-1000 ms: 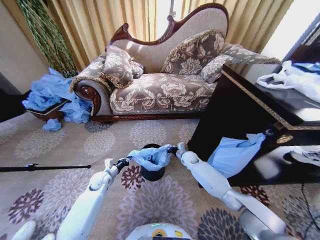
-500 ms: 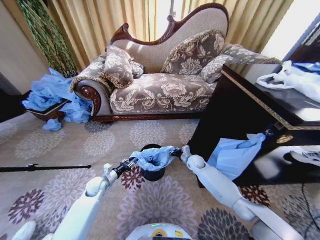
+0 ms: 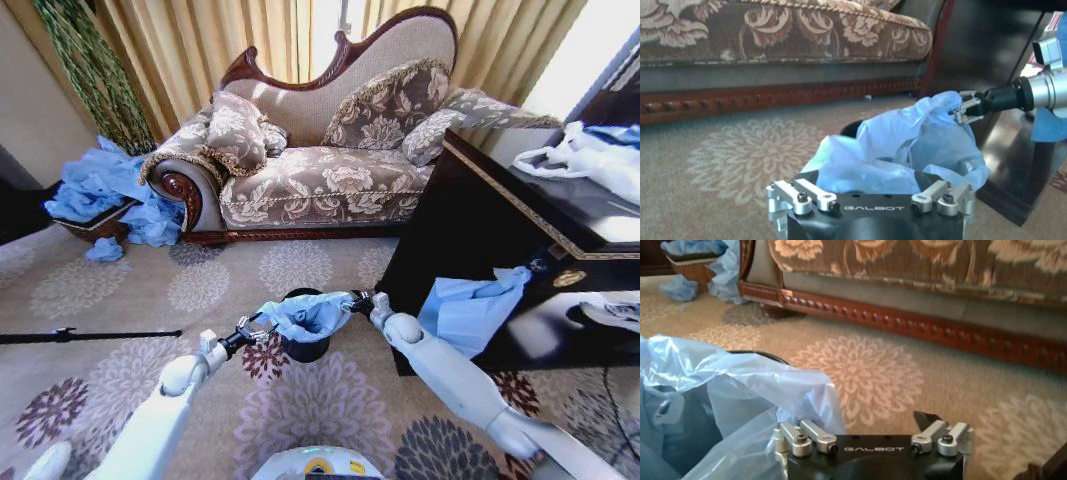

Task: Place a garbage bag over the trash bin.

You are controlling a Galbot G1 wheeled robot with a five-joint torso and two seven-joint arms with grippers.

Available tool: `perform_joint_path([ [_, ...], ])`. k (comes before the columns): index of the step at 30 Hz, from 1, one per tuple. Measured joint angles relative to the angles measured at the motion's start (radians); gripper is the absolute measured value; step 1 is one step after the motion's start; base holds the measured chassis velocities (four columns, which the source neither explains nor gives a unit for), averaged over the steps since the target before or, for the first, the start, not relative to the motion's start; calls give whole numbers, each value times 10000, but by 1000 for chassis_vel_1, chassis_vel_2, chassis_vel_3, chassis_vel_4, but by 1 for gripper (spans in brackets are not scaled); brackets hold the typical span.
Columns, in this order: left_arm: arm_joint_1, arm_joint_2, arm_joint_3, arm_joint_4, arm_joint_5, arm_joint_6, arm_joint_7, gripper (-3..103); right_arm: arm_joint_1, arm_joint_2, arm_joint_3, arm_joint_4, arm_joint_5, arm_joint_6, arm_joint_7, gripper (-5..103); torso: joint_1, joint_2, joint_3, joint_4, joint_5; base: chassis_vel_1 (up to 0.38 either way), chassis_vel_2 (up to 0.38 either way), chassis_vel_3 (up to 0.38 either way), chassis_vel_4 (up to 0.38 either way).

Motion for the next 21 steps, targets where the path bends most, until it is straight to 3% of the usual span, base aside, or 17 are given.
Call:
perform_joint_path([
  [5,130,173,-116,-349,-122,-63,332,100,-140,-140,114,328,-276,134,41,100,0,0,0,1,1,0,0,0,0],
  [19,-40,630,-132,-198,-399,-545,896,100,-879,-645,782,1053,-348,244,85,100,0,0,0,0,0,0,0,0,0],
  [21,-53,676,-125,-103,-399,-599,957,100,-1195,-751,968,1176,-284,384,-261,100,0,0,0,0,0,0,0,0,0],
])
